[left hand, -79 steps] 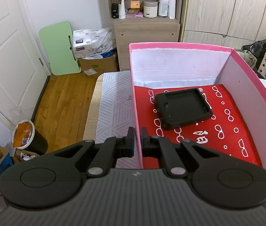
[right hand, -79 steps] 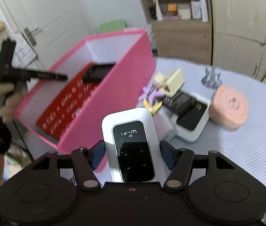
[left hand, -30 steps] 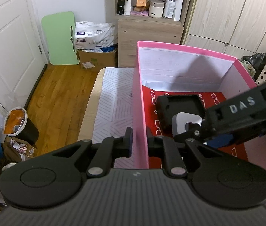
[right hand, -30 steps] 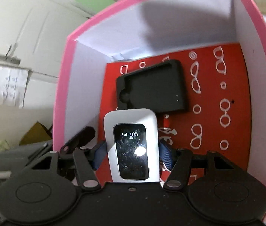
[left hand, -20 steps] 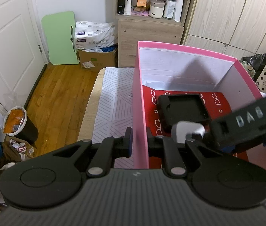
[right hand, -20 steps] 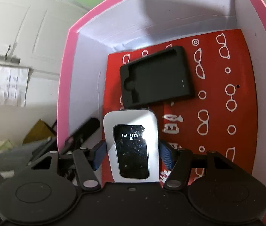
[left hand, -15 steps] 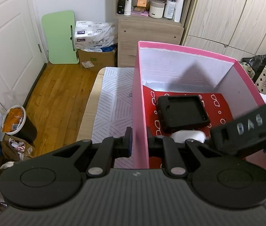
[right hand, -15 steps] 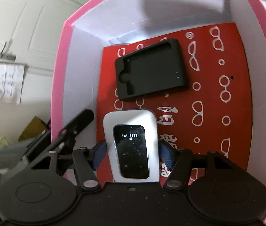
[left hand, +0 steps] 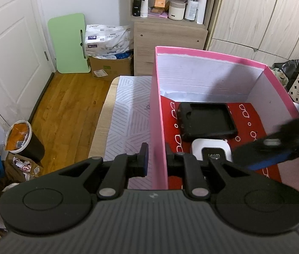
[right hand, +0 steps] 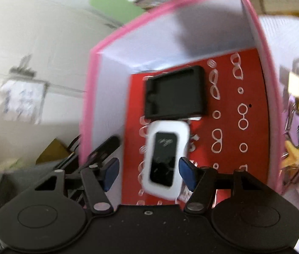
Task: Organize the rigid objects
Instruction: 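Return the right tool to the table and grasp the white charger cube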
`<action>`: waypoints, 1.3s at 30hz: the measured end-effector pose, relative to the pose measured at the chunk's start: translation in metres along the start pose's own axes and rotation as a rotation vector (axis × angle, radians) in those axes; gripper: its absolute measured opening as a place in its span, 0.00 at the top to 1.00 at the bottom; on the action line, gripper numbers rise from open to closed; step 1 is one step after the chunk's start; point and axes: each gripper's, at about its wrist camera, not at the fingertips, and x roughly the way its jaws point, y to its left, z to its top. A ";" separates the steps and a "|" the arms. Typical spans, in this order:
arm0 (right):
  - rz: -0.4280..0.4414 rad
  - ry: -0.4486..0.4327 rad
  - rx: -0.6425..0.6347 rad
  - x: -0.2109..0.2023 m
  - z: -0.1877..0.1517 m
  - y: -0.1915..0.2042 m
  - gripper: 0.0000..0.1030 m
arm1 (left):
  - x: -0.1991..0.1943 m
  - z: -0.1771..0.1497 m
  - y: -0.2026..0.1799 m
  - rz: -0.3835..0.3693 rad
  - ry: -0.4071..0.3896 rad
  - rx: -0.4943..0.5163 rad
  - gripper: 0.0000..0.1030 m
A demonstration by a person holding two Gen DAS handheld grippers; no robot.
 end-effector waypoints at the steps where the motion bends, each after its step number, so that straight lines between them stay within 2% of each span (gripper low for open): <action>1: 0.015 -0.013 -0.025 -0.010 -0.005 0.003 0.35 | 0.000 0.000 0.000 0.000 0.000 0.000 0.86; 5: 0.052 -0.065 -0.142 -0.052 -0.021 0.003 0.34 | 0.000 -0.001 0.000 0.001 -0.001 -0.001 0.86; 7: 0.039 -0.081 -0.226 -0.070 -0.028 0.002 0.26 | 0.000 -0.001 0.000 0.001 -0.001 0.000 0.86; 12: -0.005 -0.159 -0.301 -0.111 -0.052 -0.019 0.26 | 0.000 0.000 -0.001 0.001 0.000 -0.004 0.86; 15: -0.045 -0.222 -0.349 -0.137 -0.071 -0.037 0.26 | 0.000 0.000 -0.001 -0.003 -0.001 -0.006 0.86; 18: -0.139 -0.310 -0.434 -0.146 -0.091 -0.046 0.26 | 0.000 0.000 0.000 -0.009 -0.002 -0.010 0.86; 21: -0.276 -0.396 -0.559 -0.140 -0.112 -0.058 0.26 | 0.000 -0.001 0.001 -0.014 -0.003 -0.012 0.86; 26: -0.377 -0.350 -0.685 -0.112 -0.127 -0.077 0.26 | 0.000 -0.001 -0.001 -0.008 0.005 0.002 0.86; 30: -0.447 -0.393 -0.811 -0.098 -0.131 -0.080 0.26 | 0.000 0.000 -0.002 -0.011 0.004 0.001 0.87; 32: -0.479 -0.379 -0.855 -0.089 -0.127 -0.082 0.27 | 0.000 -0.001 -0.002 -0.011 0.003 0.000 0.87; 34: -0.491 -0.345 -0.868 -0.082 -0.121 -0.084 0.35 | 0.000 -0.001 -0.002 -0.014 0.004 0.001 0.87; 37: -0.522 -0.313 -0.908 -0.070 -0.119 -0.085 0.42 | 0.000 -0.001 -0.003 -0.013 0.004 0.004 0.88; 39: -0.567 -0.313 -0.939 -0.062 -0.119 -0.085 0.42 | 0.001 -0.001 -0.003 -0.012 0.004 0.005 0.88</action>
